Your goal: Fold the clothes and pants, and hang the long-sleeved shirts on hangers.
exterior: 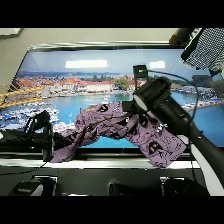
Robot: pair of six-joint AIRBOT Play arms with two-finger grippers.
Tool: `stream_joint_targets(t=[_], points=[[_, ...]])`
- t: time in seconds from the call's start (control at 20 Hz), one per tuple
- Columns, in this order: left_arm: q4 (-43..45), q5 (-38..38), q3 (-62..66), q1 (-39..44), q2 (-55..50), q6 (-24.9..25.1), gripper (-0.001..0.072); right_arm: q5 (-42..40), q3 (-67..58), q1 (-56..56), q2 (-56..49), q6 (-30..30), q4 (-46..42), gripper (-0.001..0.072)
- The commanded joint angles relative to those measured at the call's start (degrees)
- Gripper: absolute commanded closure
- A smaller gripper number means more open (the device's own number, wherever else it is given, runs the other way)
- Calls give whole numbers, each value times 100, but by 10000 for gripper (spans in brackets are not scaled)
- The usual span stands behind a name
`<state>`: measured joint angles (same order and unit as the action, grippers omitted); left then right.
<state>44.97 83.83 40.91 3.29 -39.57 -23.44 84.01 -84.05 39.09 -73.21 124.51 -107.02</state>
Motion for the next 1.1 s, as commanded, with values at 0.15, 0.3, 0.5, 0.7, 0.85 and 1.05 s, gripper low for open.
stream_joint_targets(t=[0.15,0.3,0.5,0.7,0.85,1.05], points=[[-981,-289,2,2,-822,925,685,861,-319,4,632,-688,485,681],[-1652,-291,2,4,-1272,1351,685,658,-319,4,688,-684,527,681],[-1886,-280,4,98,-1764,1510,685,221,-319,4,691,-686,844,681],[-1888,-254,4,404,-2153,1757,685,243,-319,4,796,-688,739,681],[-1908,-487,4,588,-2356,1904,685,326,-323,4,949,-776,791,681],[-1956,-748,7,800,-2588,2009,685,485,-323,4,1093,-881,898,681]])
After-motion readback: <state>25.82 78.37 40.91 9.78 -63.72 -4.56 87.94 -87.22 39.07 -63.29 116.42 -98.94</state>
